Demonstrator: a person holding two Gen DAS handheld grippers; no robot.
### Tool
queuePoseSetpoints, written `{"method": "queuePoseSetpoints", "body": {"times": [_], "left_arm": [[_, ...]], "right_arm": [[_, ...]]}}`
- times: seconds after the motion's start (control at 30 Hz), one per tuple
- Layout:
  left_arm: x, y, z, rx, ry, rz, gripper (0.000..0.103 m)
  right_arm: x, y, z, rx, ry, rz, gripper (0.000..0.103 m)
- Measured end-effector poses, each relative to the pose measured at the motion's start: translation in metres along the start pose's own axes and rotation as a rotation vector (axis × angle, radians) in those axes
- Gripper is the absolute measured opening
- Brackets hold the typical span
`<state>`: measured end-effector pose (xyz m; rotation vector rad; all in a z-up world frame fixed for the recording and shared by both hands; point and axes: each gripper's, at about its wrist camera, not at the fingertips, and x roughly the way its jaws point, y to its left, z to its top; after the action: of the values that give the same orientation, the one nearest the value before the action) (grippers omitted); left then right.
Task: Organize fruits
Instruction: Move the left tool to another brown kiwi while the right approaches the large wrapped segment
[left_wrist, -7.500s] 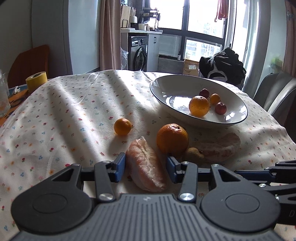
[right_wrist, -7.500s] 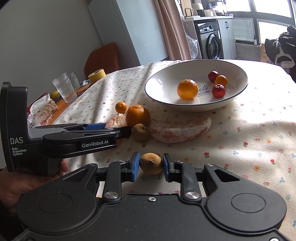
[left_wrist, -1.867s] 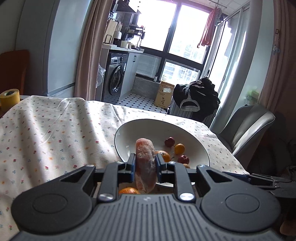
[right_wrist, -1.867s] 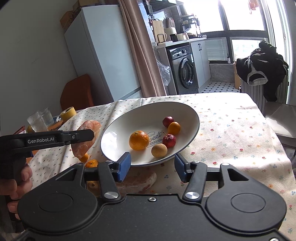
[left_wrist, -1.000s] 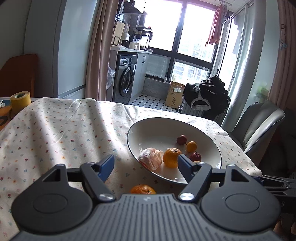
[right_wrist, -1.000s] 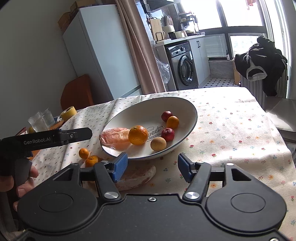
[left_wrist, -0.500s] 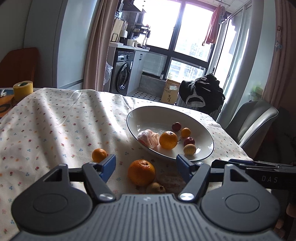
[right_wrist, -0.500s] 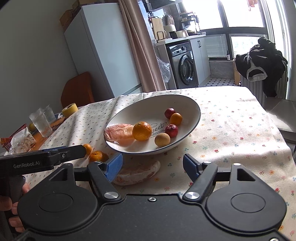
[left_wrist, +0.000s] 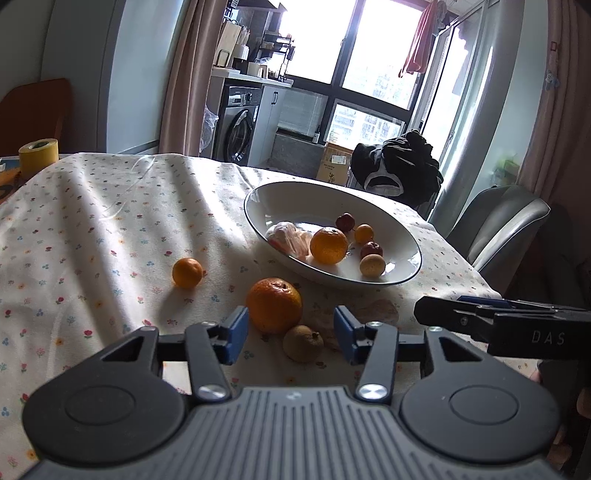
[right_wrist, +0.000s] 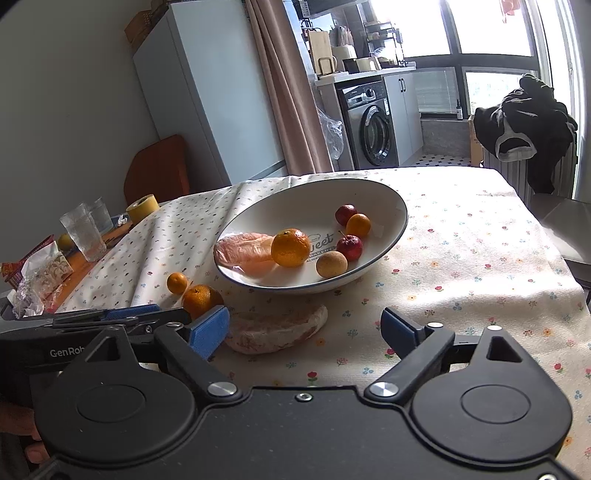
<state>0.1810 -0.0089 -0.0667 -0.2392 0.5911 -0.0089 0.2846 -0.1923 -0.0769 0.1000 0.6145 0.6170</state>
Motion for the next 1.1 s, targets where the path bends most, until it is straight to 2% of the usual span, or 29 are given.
{"method": "queuePoseSetpoints", "body": {"times": [0.27, 0.37, 0.4, 0.77, 1.1], "left_arm": [[0.018, -0.002, -0.008, -0.01, 0.049, -0.009, 0.038], [0.024, -0.004, -0.012, 0.0, 0.06, -0.012, 0.032], [0.024, -0.005, -0.013, 0.004, 0.057, -0.016, 0.025], [0.013, 0.007, -0.013, -0.02, 0.04, -0.001, 0.025], [0.0, 0.027, -0.011, -0.056, 0.01, 0.03, 0.025]], "right_arm": [[0.006, -0.002, -0.005, 0.004, 0.02, -0.012, 0.1], [0.009, -0.001, -0.007, 0.002, 0.028, -0.012, 0.1], [0.009, -0.001, -0.007, 0.002, 0.03, -0.009, 0.101], [0.023, 0.019, -0.009, -0.039, 0.061, 0.002, 0.101], [0.041, 0.047, -0.01, -0.094, 0.084, -0.048, 0.103]]}}
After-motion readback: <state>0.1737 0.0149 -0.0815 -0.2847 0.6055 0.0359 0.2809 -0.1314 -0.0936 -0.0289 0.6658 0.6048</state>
